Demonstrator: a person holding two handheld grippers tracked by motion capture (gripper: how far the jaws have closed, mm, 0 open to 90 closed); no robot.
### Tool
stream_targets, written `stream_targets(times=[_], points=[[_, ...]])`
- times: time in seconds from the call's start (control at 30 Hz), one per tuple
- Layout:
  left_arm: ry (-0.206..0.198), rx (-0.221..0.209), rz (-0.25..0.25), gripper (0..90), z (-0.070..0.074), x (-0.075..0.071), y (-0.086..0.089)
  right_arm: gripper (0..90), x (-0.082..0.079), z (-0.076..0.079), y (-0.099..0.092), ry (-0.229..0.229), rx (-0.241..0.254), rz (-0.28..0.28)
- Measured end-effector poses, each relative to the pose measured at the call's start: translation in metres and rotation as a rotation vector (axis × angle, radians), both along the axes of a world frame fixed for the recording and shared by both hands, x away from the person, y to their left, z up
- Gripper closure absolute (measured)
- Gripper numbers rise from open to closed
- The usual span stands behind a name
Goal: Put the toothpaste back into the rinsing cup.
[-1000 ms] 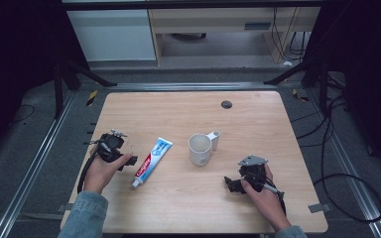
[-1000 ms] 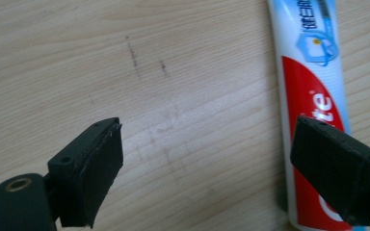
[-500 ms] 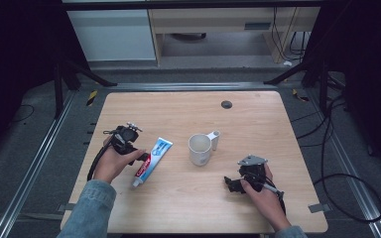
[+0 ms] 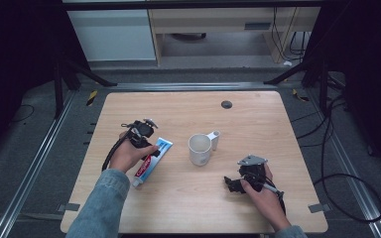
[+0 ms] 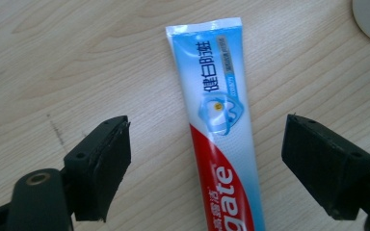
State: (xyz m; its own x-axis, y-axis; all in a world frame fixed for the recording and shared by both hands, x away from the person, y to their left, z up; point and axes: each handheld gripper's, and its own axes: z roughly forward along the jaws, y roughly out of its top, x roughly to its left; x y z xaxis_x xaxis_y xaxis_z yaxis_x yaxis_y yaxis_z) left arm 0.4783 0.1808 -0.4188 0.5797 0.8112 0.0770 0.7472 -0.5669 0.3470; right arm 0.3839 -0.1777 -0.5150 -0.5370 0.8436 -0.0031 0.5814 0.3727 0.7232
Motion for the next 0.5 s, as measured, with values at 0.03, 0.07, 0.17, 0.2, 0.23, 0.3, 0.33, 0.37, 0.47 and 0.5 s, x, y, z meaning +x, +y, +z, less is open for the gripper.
stream_targets(times=[0.03,0.07,0.17,0.2,0.23,0.3,0.33,0.37,0.47,0.5], points=[[0.008,0.005,-0.002,19.3,-0.001,0.002,-0.003,0.3,0.0,0.0,0.0,-0.002,-0.003,0.001],[0.015,0.012,-0.006,20.4,-0.003,0.005,-0.004,0.3,0.0,0.0,0.0,-0.002,-0.001,0.001],[0.042,0.005,-0.005,21.6,-0.008,0.011,-0.008,0.3,0.0,0.0,0.0,-0.001,-0.001,0.001],[0.05,0.004,-0.003,22.2,-0.01,0.013,-0.009,0.3,0.0,0.0,0.0,0.003,0.003,-0.001],[0.061,0.011,-0.003,22.9,-0.013,0.015,-0.011,0.3,0.0,0.0,0.0,0.002,0.002,-0.001],[0.086,0.031,-0.009,23.5,-0.017,0.018,-0.012,0.3,0.0,0.0,0.0,0.004,0.002,-0.002],[0.087,0.034,-0.004,24.0,-0.019,0.02,-0.012,0.3,0.0,0.0,0.0,0.003,0.0,-0.001],[0.094,0.039,-0.002,24.7,-0.021,0.021,-0.012,0.3,0.0,0.0,0.0,0.003,0.001,-0.001],[0.101,0.042,0.005,27.2,-0.024,0.023,-0.013,0.3,0.001,0.0,0.0,0.0,-0.003,0.002],[0.112,0.045,0.001,28.1,-0.027,0.026,-0.014,0.3,0.001,0.0,0.0,0.0,-0.003,0.002]])
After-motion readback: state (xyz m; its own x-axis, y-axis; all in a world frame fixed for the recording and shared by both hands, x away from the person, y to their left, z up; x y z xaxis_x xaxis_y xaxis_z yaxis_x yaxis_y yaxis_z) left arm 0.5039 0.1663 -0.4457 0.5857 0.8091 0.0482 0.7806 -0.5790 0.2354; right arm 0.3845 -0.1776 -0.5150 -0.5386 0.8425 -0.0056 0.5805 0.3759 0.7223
